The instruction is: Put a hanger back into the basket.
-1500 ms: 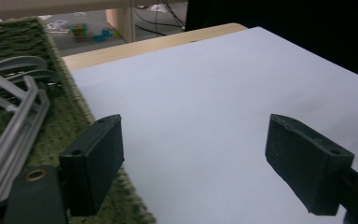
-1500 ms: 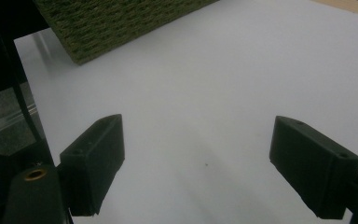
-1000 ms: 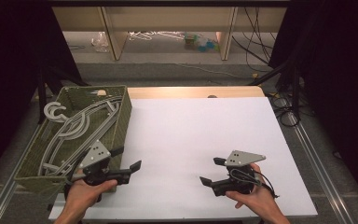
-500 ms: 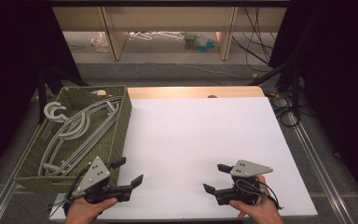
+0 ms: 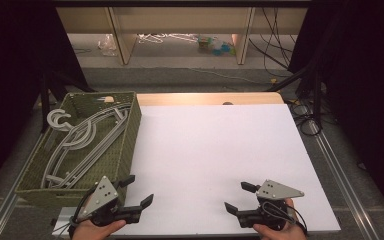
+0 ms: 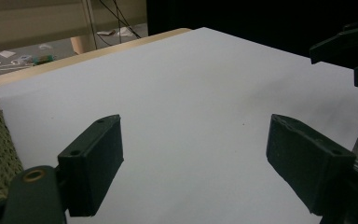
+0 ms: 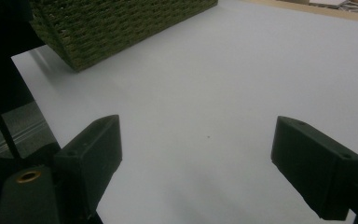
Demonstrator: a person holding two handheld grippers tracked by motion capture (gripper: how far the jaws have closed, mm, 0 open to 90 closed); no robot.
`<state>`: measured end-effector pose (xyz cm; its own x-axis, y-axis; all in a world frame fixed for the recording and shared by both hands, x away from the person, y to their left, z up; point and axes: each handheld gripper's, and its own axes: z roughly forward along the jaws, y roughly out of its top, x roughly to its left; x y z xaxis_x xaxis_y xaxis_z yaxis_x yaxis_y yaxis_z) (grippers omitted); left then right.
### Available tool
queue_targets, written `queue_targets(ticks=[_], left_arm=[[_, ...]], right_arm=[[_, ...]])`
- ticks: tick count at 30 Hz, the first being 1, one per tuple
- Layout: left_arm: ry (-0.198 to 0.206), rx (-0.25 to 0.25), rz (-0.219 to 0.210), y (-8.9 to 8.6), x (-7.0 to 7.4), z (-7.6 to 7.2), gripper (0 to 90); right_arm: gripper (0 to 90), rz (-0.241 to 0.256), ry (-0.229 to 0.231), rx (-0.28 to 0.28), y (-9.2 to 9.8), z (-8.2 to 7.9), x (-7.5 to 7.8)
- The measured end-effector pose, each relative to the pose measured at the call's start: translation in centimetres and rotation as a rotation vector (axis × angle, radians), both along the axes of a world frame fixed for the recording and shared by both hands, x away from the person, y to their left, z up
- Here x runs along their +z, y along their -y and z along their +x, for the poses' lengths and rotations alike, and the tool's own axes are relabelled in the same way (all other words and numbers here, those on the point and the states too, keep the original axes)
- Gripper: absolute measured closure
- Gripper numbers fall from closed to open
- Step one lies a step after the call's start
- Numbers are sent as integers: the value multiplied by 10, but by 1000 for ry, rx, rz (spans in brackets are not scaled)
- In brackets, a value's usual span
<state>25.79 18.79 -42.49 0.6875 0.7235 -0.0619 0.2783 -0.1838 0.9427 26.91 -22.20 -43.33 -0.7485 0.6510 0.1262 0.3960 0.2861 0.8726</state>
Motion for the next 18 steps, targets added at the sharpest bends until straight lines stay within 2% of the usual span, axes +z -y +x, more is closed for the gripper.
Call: queue_targets(ticks=[2,4,6,7,9,11,18], left_arm=[[-16,20,-20,0,-1,0,185],[-17,22,-20,0,-1,0,185],[-17,19,-19,0,-1,0,185],[-16,14,-18,0,-1,0,185],[-17,13,-21,1,-1,0,184],[-19,11,-18,1,-1,1,183],[-14,5,-18,0,-2,2,182]], right_arm=[[171,-20,15,-7,0,0,2],[170,-7,17,5,-1,0,2],[170,-21,17,1,-1,-1,3],[170,-25,32,1,-1,0,2],[171,-21,5,12,-2,-1,2],[170,-26,28,3,-2,-1,2],[170,-27,16,7,-3,-1,2]])
